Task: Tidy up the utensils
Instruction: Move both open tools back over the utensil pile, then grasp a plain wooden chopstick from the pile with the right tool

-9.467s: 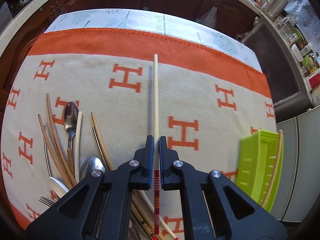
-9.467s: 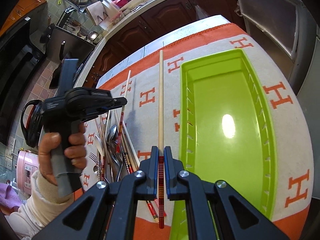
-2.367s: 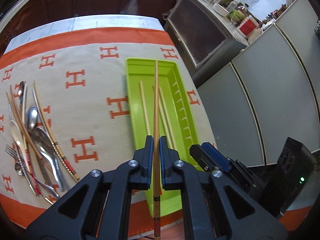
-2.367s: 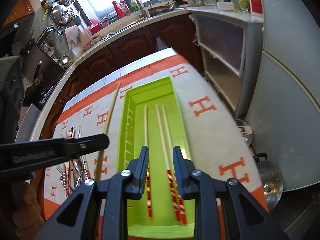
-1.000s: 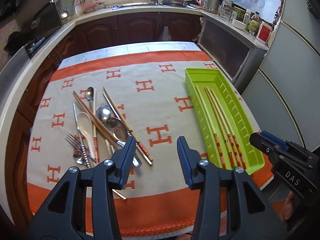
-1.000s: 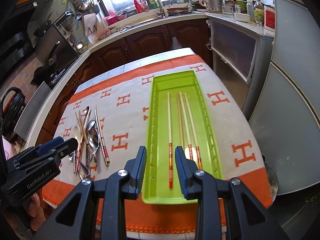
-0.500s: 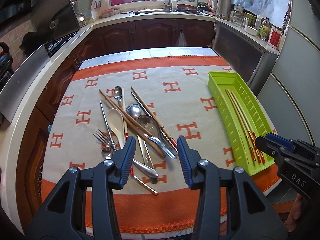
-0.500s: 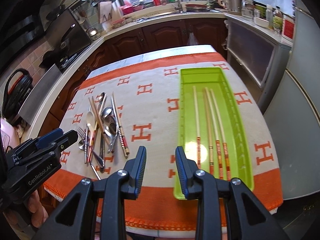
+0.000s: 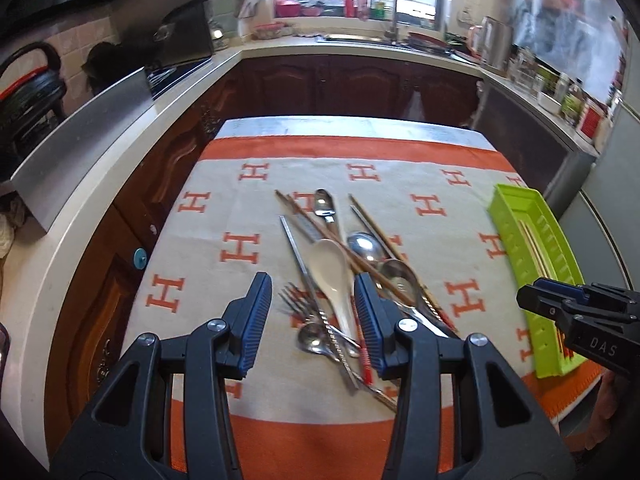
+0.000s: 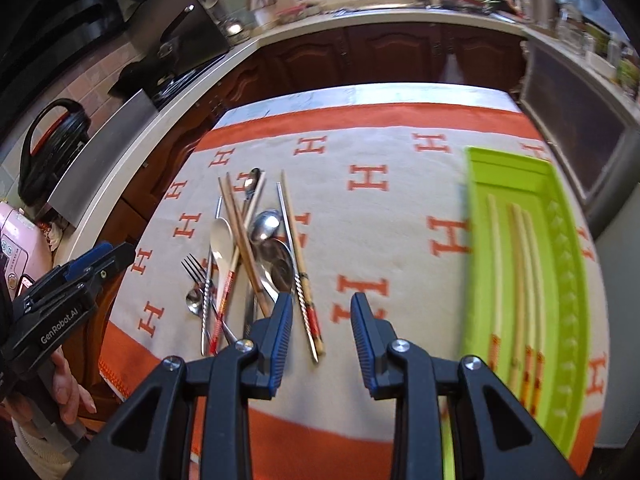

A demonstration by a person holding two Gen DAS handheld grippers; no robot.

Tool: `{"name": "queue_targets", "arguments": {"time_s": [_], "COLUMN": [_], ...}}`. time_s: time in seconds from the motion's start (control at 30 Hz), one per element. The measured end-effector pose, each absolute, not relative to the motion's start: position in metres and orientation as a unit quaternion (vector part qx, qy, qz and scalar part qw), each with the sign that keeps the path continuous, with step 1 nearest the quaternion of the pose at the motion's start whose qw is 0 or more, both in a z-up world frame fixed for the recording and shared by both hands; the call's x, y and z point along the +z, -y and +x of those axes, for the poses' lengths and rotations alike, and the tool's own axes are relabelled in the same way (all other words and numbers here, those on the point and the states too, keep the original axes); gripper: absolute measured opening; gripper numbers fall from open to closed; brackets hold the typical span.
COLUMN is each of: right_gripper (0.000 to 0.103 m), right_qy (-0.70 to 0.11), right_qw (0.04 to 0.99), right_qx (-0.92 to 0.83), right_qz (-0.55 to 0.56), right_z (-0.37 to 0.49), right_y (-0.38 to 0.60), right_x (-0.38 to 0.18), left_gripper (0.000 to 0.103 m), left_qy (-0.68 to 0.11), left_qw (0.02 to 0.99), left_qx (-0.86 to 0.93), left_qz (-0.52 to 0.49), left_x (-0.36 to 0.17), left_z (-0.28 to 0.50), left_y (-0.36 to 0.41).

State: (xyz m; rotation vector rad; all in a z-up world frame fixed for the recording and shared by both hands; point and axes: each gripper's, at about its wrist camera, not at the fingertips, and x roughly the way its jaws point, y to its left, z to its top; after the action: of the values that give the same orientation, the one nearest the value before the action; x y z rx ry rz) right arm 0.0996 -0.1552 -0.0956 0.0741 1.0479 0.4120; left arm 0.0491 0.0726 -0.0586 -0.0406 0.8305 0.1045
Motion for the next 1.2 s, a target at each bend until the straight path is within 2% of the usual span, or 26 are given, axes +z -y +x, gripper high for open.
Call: {"name": "queue_targets", "arguments": {"time_s": [0.23,0.77,1.0,1.13,1.2], "right_gripper": [0.030,0.029,0.019,0.008,0.007], "right_qy": [-0.514,-0.551,-0.564,-0.573,-0.575], "right_qw": [0.819,0.781,0.769,0.760,0.758], "right_qx": [0.256,0.292,0.299,0.305,0.307], "right_qz": [0.010,-0.027,-0.031,-0.030,-0.027], "right_z": [0.133,0.161,0.164,0.164,0.164], "right_y": [0.112,0.056,0.053,0.052,0.053], "right_x": [-0.112,-0.146,-0.155,-0.161,-0.163], "left_gripper": [0.040,0.040,0.040,0.040,0.040], "left_qy": [-0.443,-0.498,-0.505,-0.508,-0.510], "left_qw": [0.893,0.861,0.857,0.855,0.853], "left_qx": [0.062,0.064,0.062,0.061,0.061], "left_qz": [-0.051,-0.075,-0.085,-0.086,-0.087], "left_x": [-0.085,-0.136,-0.143,-0.145,-0.147], "left_z": [0.075,0.110,0.116,0.119,0.120], "left_y": [-0.107,-0.127,-0.132,-0.132,-0.132]}}
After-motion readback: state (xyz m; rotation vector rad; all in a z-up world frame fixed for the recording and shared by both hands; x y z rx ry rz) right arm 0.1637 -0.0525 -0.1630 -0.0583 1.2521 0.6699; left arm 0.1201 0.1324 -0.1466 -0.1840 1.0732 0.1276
